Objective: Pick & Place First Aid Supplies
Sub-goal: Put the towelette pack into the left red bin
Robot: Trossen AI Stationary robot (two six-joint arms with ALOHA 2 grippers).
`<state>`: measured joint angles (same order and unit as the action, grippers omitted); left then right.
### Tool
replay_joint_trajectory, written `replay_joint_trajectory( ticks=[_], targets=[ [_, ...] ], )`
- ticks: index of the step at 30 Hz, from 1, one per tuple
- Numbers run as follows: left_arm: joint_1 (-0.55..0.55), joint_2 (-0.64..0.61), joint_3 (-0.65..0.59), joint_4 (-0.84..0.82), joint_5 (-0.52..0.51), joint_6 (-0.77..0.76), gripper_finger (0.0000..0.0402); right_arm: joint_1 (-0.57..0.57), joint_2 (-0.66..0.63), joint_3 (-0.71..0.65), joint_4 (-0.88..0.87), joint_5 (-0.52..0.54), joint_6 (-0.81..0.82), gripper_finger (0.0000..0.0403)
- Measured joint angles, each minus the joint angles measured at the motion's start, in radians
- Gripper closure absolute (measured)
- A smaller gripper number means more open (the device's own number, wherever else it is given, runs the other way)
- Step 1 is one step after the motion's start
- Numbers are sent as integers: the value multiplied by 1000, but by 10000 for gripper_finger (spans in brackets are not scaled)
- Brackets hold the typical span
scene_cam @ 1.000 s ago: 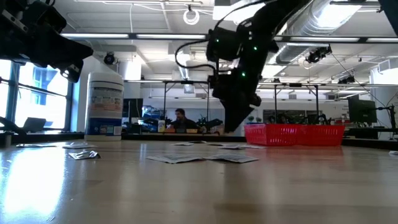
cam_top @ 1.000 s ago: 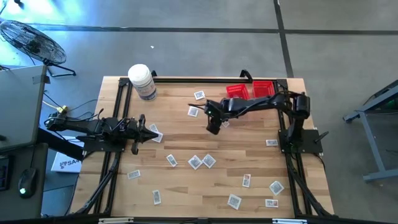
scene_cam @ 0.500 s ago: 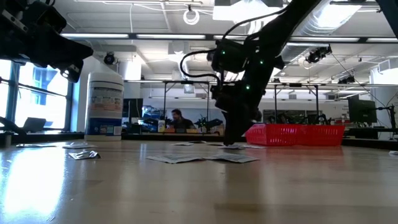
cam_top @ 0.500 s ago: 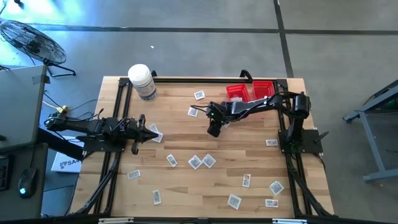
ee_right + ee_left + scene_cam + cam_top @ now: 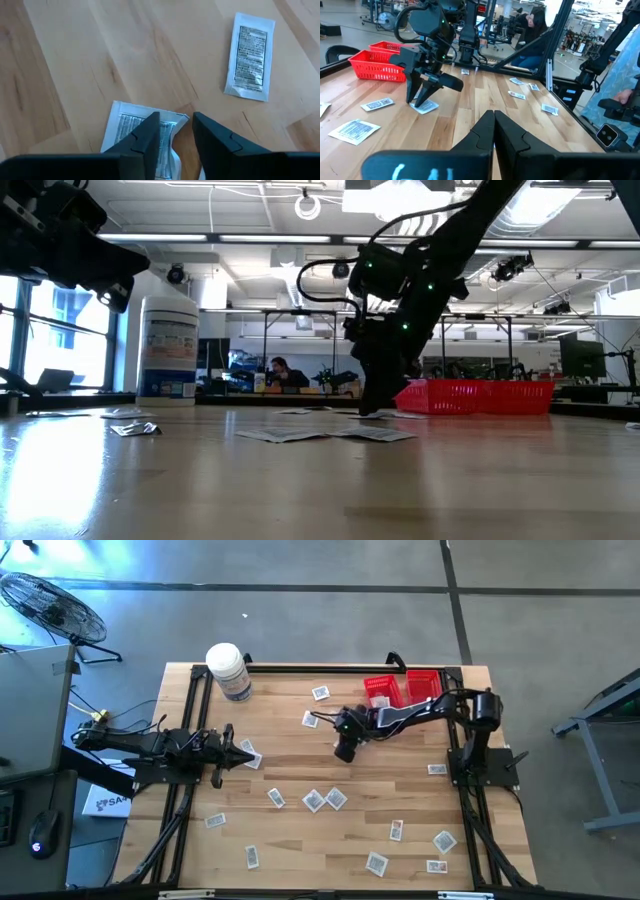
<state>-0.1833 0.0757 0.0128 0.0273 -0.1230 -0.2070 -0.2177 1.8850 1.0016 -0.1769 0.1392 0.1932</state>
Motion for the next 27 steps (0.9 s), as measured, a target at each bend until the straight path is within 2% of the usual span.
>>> replay_joint_trajectory(
  ticks=[8,10,14,19,27],
  targets=[
    [0,0,0,0,0,0,401,3,2,-2,26,22,15,386],
    [0,0,0,0,0,0,401,4,2,5,24,30,31,398],
    [0,0,0,0,0,0,401,1,-8,36,2,36,50,393],
    [0,0,0,0,0,0,401,-30,-108,110,-79,76,36,400],
    [0,0,0,0,0,0,401,-165,-305,139,-347,302,14,401]
  ],
)
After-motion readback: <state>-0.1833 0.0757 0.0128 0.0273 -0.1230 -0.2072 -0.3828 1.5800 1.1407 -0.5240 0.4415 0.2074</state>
